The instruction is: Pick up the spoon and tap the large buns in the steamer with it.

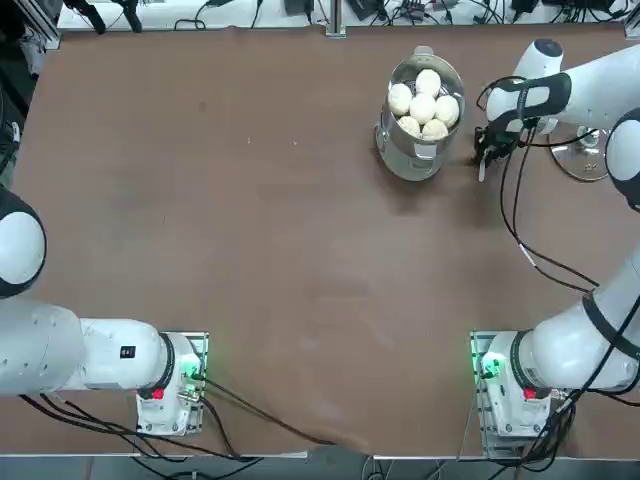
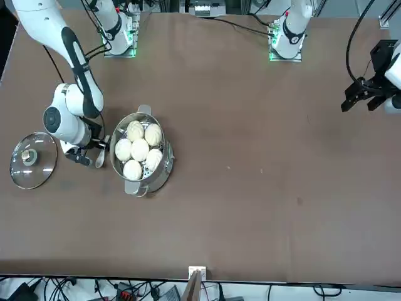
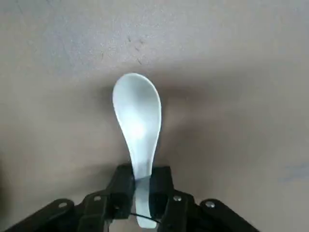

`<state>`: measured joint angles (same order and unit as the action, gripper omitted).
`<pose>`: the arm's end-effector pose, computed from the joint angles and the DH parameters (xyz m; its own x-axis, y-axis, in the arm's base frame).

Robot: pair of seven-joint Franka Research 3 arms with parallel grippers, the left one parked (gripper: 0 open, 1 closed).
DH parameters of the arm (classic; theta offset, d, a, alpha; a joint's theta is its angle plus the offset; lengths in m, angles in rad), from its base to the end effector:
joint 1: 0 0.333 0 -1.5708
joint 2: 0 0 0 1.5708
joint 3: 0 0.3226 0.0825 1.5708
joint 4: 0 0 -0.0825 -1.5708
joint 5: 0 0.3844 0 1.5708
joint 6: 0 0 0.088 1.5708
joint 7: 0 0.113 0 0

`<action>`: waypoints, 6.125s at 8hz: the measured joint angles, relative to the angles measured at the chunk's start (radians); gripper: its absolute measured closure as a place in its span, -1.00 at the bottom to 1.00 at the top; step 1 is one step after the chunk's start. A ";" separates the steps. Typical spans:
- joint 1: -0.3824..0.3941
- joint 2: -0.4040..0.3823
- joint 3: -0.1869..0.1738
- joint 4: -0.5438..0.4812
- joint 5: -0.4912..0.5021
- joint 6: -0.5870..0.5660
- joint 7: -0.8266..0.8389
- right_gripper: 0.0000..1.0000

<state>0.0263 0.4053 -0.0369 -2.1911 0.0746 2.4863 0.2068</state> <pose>0.5480 -0.0063 0.1892 0.9558 -0.2715 -0.1125 -0.2734 -0.9619 -0.0011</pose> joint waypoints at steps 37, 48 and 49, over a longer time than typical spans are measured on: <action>0.349 -0.058 0.017 0.517 0.180 -0.606 0.448 0.65; 0.349 -0.039 0.013 0.532 0.180 -0.621 0.465 0.65; 0.349 -0.041 0.012 0.532 0.180 -0.621 0.465 0.65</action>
<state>0.3757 0.3645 -0.0250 -1.6591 0.2550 1.8656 0.6716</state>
